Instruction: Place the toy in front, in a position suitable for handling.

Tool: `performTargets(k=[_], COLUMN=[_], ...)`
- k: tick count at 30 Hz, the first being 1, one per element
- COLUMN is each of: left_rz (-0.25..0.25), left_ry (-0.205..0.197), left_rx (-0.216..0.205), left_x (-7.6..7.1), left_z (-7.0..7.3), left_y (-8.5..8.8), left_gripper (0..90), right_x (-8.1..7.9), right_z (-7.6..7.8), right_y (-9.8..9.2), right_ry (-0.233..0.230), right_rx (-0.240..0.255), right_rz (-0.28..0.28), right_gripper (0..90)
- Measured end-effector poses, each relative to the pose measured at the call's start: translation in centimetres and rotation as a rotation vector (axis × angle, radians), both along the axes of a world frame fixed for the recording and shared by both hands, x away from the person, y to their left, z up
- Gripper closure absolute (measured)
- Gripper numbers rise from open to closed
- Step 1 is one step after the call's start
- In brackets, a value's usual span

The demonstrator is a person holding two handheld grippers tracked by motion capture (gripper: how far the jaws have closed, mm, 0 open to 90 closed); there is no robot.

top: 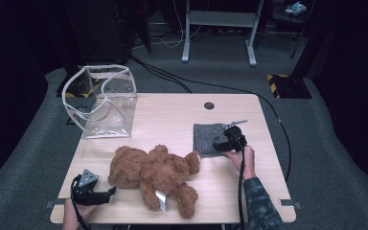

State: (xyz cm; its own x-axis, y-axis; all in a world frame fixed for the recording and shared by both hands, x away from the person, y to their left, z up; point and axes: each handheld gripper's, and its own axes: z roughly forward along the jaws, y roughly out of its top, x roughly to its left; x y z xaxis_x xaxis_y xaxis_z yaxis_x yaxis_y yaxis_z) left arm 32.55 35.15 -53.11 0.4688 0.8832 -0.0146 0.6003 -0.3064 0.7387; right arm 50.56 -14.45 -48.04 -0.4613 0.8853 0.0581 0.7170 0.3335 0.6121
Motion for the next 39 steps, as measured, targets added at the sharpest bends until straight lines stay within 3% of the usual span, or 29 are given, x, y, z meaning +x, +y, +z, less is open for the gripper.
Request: performTargets(k=[4, 8, 10, 15, 17, 22, 31, 39], left_rz=[0.0, -0.001, -0.001, 0.001, 0.0, -0.001, 0.0, 0.0], left_ry=[0.001, 0.003, 0.003, 0.001, 0.001, 0.003, 0.003, 0.003], left_rx=[0.003, 0.004, 0.005, 0.006, 0.006, 0.005, 0.005, 0.005], left_x=[0.0, 0.0, 0.0, 0.0, 0.0, 0.0, 0.0, 0.0], left_z=[0.0, 0.0, 0.0, 0.0, 0.0, 0.0, 0.0, 0.0], left_y=[0.1, 0.1, 0.0, 0.0, 0.0, 0.0, 0.1, 0.1], left_gripper=[11.6, 11.5, 11.5, 11.5, 11.5, 11.6, 11.5, 11.6], right_x=[1.4, 2.2, 2.4, 2.0, 1.9, 1.7, 0.4, -1.3], right_z=[-0.5, -1.3, -1.7, -1.8, -1.9, -1.7, 0.9, 2.9], right_y=[2.0, 2.9, 3.0, 2.6, 2.4, 2.3, 0.3, -2.3], right_ry=[0.022, 0.06, 0.064, 0.039, 0.027, 0.002, -0.055, -0.103], right_rx=[-0.012, -0.041, -0.054, -0.065, -0.064, -0.057, -0.001, -0.009], right_rz=[0.012, 0.02, 0.015, 0.015, 0.018, 0.013, 0.014, -0.01], right_gripper=[27.8, 37.7, 44.4, 73.5, 79.0, 83.2, 83.6, 83.5])
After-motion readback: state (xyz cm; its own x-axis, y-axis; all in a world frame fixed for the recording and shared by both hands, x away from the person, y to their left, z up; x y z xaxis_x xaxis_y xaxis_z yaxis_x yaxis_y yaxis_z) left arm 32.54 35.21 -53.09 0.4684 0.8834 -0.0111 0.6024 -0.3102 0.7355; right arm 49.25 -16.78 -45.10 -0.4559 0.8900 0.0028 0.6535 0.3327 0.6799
